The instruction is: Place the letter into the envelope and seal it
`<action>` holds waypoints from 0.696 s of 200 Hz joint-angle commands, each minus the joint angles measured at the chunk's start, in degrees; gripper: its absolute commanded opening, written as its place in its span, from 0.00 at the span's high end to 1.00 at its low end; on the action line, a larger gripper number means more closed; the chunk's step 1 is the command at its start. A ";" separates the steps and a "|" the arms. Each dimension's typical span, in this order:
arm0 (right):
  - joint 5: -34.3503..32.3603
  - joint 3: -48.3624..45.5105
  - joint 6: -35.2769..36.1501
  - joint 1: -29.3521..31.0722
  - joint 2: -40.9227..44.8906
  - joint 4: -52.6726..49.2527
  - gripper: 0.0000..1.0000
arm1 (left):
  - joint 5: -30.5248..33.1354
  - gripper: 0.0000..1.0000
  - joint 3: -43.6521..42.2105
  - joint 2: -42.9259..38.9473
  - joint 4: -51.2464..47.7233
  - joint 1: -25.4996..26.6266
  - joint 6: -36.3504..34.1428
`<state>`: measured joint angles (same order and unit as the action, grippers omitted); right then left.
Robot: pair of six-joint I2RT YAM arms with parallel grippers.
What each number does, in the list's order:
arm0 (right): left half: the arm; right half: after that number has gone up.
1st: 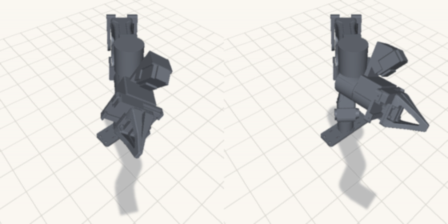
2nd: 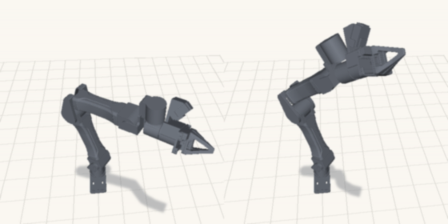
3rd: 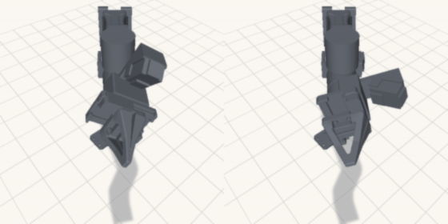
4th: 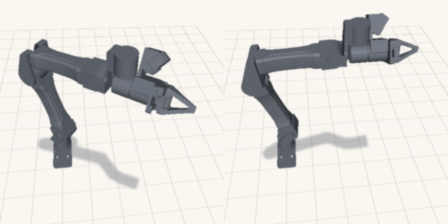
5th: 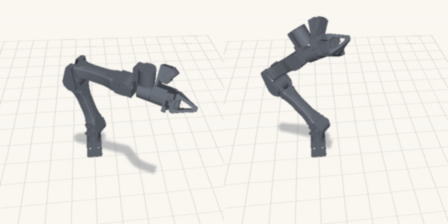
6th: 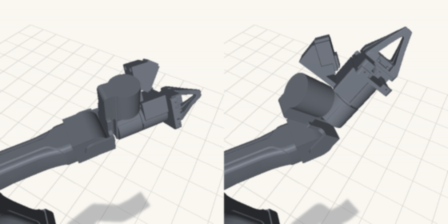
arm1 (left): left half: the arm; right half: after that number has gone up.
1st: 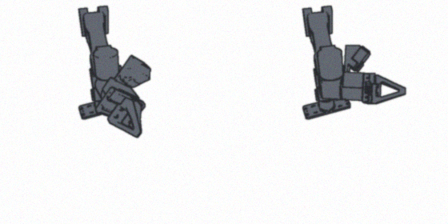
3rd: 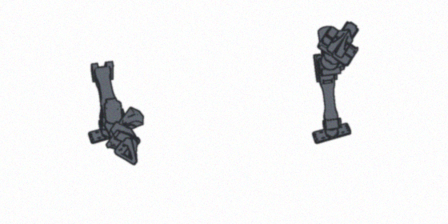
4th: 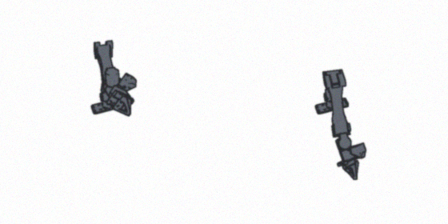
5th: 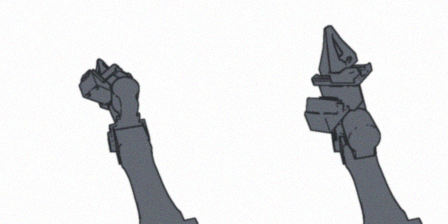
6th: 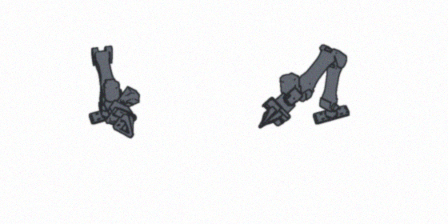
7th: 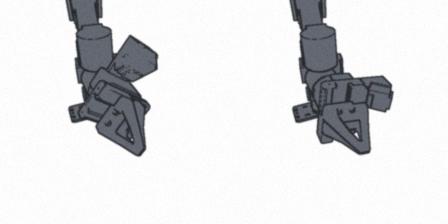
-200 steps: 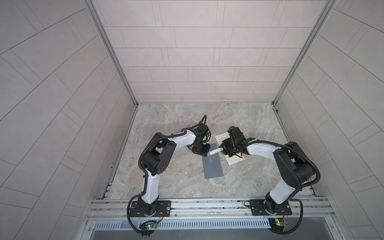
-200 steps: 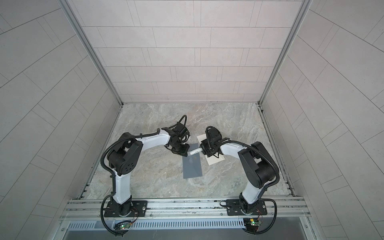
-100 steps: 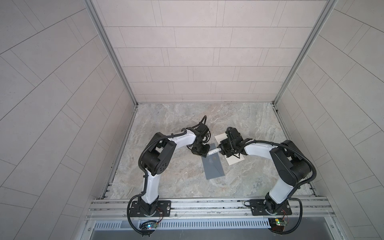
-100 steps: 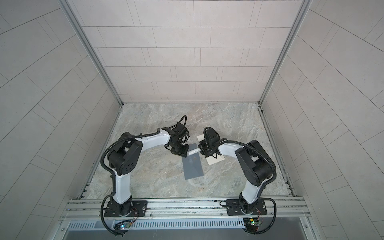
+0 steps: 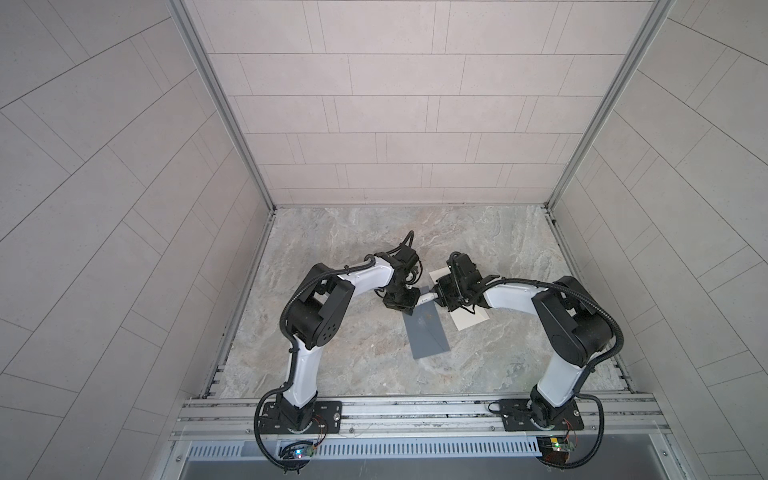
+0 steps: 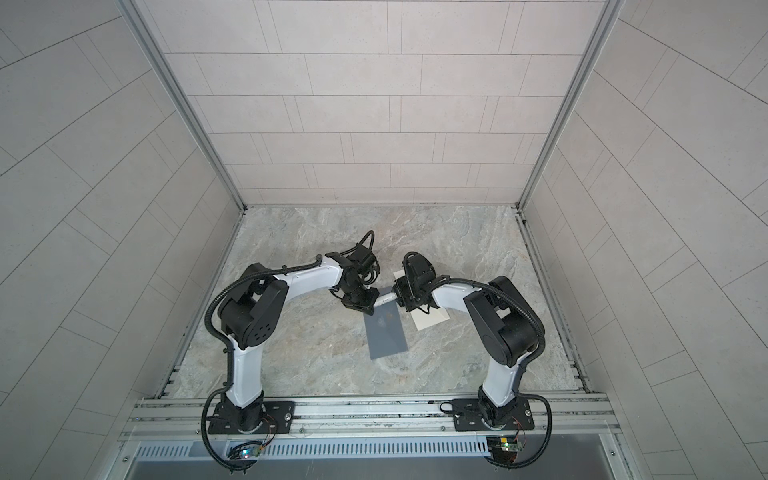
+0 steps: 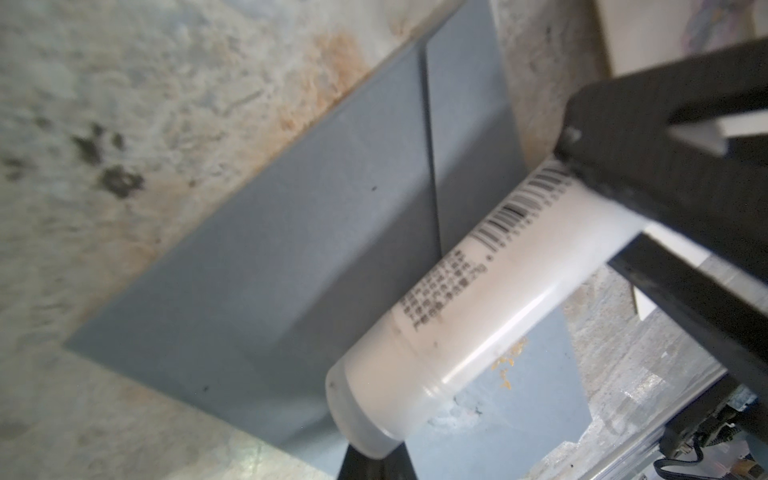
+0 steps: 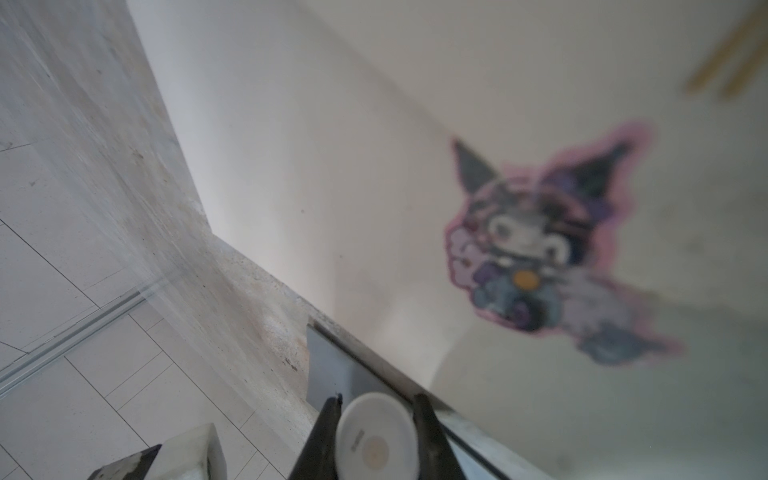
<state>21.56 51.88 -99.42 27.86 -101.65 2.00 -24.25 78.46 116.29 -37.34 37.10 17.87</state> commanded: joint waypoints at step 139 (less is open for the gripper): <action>2.59 2.17 7.35 -3.97 7.18 -8.65 1.00 | 0.74 0.86 -6.94 -17.91 14.86 -3.58 -0.86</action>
<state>24.53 55.68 -93.34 25.76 -97.89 -3.25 -25.36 74.61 104.97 -26.02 35.81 17.04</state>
